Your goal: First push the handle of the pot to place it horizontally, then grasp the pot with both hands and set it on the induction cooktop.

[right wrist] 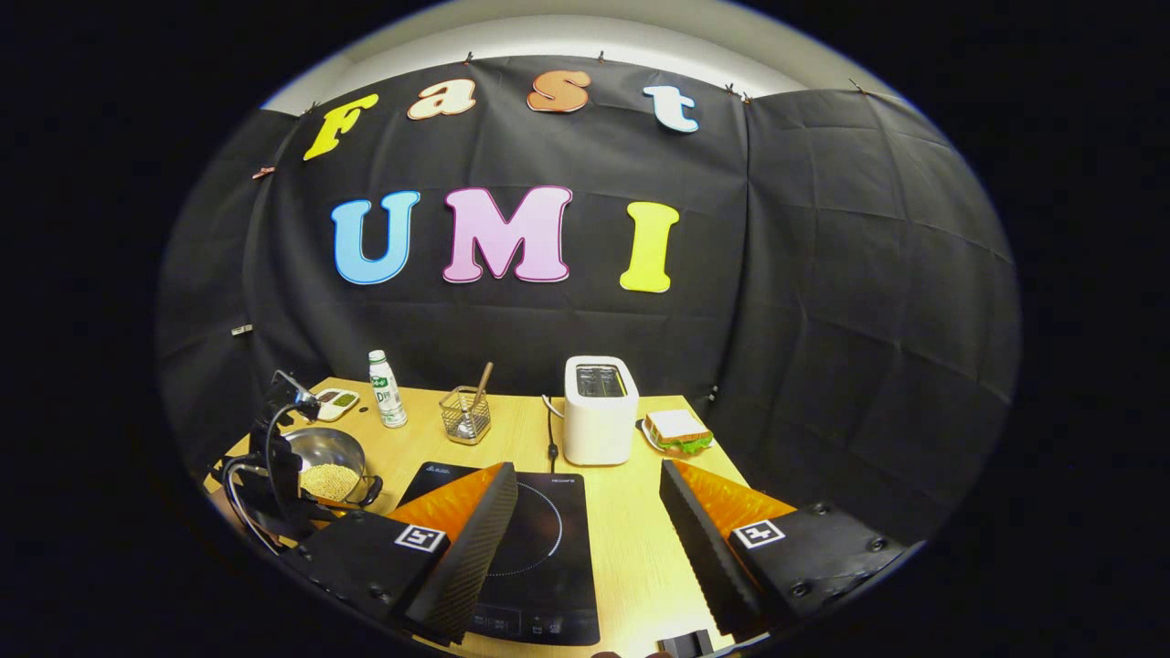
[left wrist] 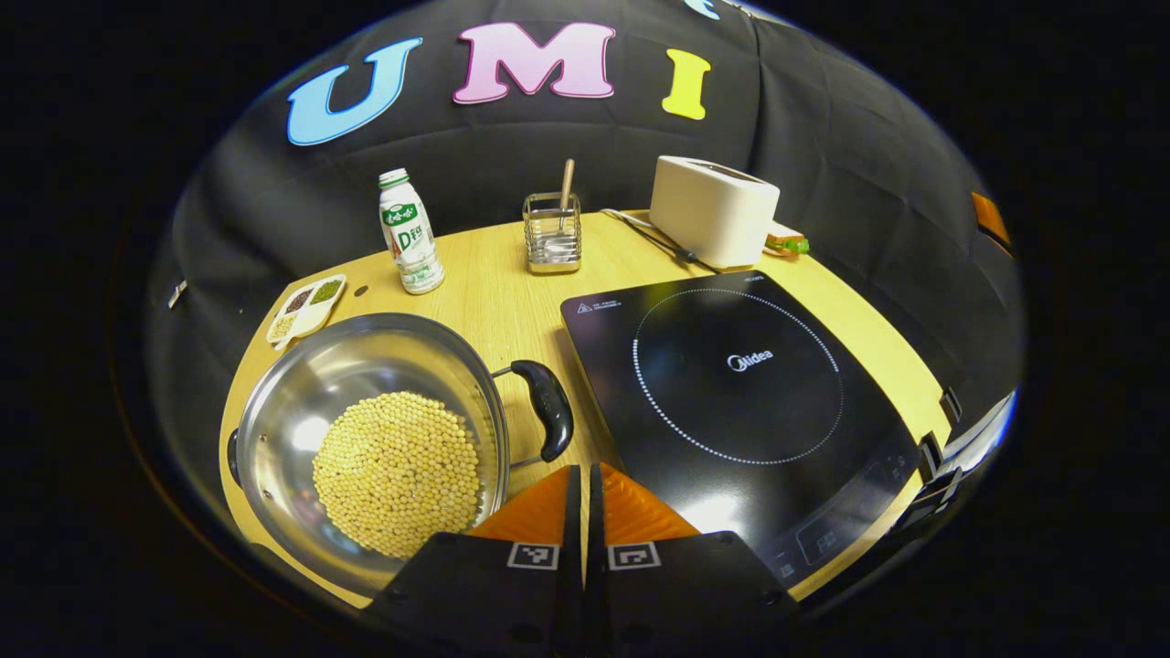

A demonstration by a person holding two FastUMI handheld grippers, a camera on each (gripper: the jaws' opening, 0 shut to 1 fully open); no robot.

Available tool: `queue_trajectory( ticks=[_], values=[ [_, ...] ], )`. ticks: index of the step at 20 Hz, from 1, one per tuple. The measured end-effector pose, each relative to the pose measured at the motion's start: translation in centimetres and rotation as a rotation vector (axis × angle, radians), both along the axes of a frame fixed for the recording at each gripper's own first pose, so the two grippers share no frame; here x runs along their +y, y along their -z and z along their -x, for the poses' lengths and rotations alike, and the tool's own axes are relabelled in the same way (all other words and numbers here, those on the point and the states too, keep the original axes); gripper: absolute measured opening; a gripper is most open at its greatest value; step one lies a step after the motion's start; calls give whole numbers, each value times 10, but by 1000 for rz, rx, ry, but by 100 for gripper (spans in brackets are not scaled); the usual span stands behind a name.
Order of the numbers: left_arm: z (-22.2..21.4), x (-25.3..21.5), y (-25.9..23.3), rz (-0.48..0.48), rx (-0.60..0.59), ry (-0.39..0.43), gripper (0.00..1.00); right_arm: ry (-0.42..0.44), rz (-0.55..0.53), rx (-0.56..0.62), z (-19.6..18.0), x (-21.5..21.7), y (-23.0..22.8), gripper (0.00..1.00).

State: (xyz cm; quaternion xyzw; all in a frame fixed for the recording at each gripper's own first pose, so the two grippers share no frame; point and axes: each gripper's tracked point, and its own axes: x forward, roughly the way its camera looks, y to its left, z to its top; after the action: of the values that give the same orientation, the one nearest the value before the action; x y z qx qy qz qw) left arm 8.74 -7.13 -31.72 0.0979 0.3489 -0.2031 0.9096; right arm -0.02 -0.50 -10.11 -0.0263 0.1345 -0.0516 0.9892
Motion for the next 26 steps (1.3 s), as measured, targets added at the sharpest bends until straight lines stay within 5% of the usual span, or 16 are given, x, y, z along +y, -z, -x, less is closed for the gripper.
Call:
queue_trajectory(
  ticks=[3,8,13,26],
  values=[
    [18,9,-18,40,-38,-36,5,-6,-27,18,-2,10,5,98],
    [39,42,-71,145,-140,-110,19,-42,-65,52,-8,39,13,98],
    [55,94,-113,182,-204,-227,97,-95,-83,102,-15,81,30,98],
    [41,251,-126,168,-273,-366,95,-356,-84,286,-56,241,78,99]
  ],
)
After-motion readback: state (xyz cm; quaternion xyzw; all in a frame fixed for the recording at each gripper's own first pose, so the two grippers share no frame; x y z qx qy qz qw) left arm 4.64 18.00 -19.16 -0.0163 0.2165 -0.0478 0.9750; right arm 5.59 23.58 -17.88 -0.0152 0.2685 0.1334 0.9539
